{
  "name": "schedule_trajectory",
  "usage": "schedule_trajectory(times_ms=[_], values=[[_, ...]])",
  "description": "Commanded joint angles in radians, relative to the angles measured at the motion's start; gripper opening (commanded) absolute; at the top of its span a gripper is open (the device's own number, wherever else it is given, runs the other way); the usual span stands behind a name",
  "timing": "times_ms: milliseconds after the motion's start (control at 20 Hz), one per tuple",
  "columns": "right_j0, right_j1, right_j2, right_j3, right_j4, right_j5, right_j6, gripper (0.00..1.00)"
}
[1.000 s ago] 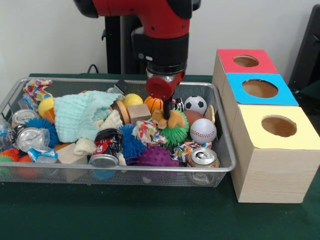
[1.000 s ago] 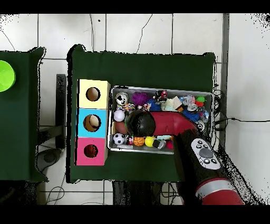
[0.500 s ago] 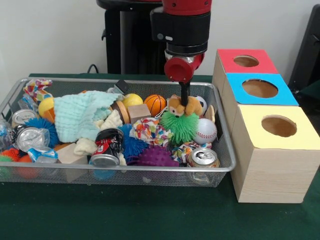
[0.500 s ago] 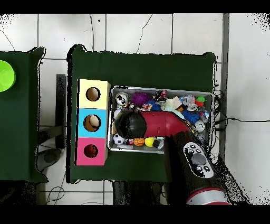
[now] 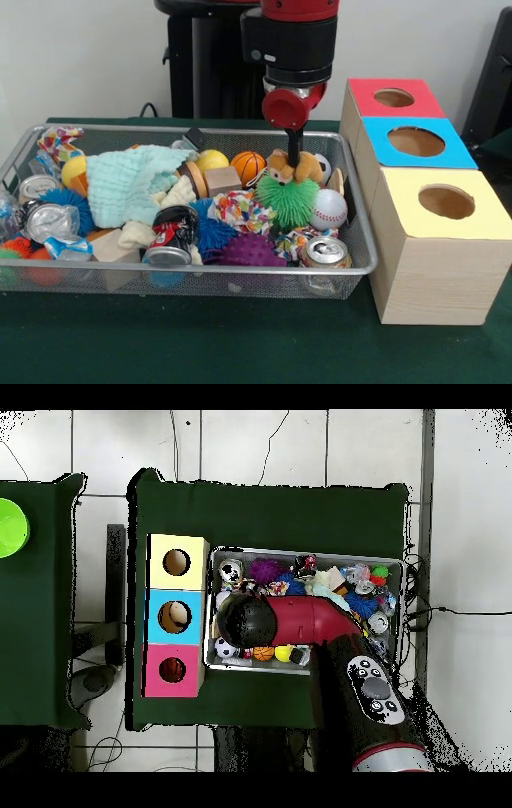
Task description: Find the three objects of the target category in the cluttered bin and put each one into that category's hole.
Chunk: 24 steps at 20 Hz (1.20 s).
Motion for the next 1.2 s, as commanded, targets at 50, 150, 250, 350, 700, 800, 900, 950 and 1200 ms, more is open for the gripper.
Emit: schedule_trajectory(times_ms=[50,150,250,350,700,800,900,950,1200], values=[[-0.046,0.011,0.001,0.030,-0.024,0.080,0.118,0.00],[-0.057,-0.008,0.014,0.060,-0.041,0.098,0.078,0.00],[-0.061,-0.029,0.030,0.099,-0.048,0.118,0.050,0.00],[-0.049,-0.053,0.035,0.135,-0.053,0.125,0.050,0.00],[-0.001,-0.145,0.041,0.254,0.002,0.153,0.132,0.00],[0.018,-0.168,0.032,0.272,0.019,0.170,0.159,0.00],[0.030,-0.178,0.030,0.282,0.029,0.174,0.174,0.00],[0.034,-0.180,0.032,0.287,0.033,0.170,0.178,0.00],[0.071,-0.179,0.027,0.296,0.056,0.144,0.220,0.00]])
